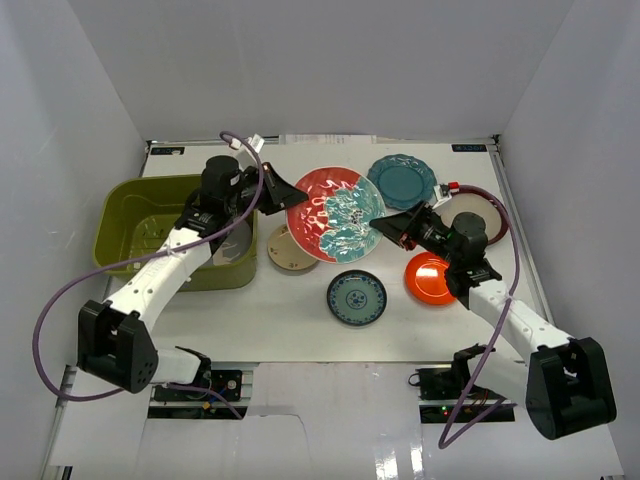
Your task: Place the plates into the plastic bin on the countertop
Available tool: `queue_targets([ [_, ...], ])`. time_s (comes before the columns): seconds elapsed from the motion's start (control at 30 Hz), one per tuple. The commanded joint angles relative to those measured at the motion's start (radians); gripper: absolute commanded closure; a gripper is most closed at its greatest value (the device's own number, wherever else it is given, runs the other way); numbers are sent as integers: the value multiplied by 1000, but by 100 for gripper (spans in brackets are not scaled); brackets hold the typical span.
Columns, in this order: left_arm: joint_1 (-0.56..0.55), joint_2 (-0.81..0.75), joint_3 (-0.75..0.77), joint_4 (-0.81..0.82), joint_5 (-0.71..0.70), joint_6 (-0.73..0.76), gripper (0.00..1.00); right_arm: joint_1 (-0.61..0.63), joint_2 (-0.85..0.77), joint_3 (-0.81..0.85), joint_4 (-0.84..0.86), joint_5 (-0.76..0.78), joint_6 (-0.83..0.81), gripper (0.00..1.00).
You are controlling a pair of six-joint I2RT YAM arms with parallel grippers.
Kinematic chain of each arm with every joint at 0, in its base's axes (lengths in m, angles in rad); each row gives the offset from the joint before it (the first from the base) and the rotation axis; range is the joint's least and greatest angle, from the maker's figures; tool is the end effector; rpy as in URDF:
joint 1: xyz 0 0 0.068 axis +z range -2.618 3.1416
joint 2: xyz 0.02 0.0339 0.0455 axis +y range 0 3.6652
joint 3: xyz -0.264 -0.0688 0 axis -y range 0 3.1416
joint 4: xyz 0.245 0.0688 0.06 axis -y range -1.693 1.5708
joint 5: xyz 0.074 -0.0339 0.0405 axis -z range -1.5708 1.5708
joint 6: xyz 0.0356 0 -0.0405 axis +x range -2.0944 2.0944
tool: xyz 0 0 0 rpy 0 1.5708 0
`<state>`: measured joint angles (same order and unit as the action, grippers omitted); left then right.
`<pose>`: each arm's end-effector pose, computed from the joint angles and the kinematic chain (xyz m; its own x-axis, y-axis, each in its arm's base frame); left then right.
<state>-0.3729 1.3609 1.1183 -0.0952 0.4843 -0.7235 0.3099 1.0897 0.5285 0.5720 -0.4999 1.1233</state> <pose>0.2890 -0.1308 0.3361 -0.7156 -0.3492 -0.6050 0.3439 0.5777 -0.7402 0.2257 0.0902 0.2691 -0.6484 0.6232 -0.4374 -0.3226 0.2954 0.8992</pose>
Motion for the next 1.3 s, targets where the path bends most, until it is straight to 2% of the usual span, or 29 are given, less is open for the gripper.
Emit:
queue_targets([
  [0.0, 11, -89, -29, 34, -47, -40, 100, 11, -83, 22, 190, -60, 9, 91],
  [0.03, 12, -106, -38, 35, -61, -47, 100, 9, -88, 19, 163, -69, 9, 84],
  [0.07, 14, -126, -58, 31, -82, -54, 100, 9, -96, 22, 141, -77, 1, 74],
  [0.1, 14, -149, -61, 22, -108, -60, 100, 11, -109, 27, 111, -83, -28, 48],
  [0.13, 23, -196, -63, 11, -163, -63, 100, 9, -119, 34, 76, -101, -51, 38],
  [0.2, 48, -247, -67, -17, -202, -85, 100, 9, -149, 42, -1, -121, -91, 20],
  [0.27, 123, -325, -72, -29, -219, -109, 100, 9, -178, 38, -53, -143, -155, 14],
  [0.47, 411, -456, -77, -107, -237, -151, 100, 9, -316, -10, -320, -123, -341, 14],
  [0.63, 551, -516, -129, -227, -464, -122, 100, 8, -412, -25, -532, -34, -450, 14],
  [0.7, 555, -569, -164, -255, -600, -102, 100, 9, -430, -31, -560, -13, -480, 15],
  [0.77, 558, -591, -213, -239, -636, -62, 100, 8, -429, -45, -566, -5, -490, 15],
  [0.9, 562, -559, -235, -253, -664, -10, 100, 8, -393, -44, -561, 4, -502, 16],
  [1.27, 563, -402, -339, -117, -696, 9, 100, 8, -344, -30, -560, 95, -536, 18],
])
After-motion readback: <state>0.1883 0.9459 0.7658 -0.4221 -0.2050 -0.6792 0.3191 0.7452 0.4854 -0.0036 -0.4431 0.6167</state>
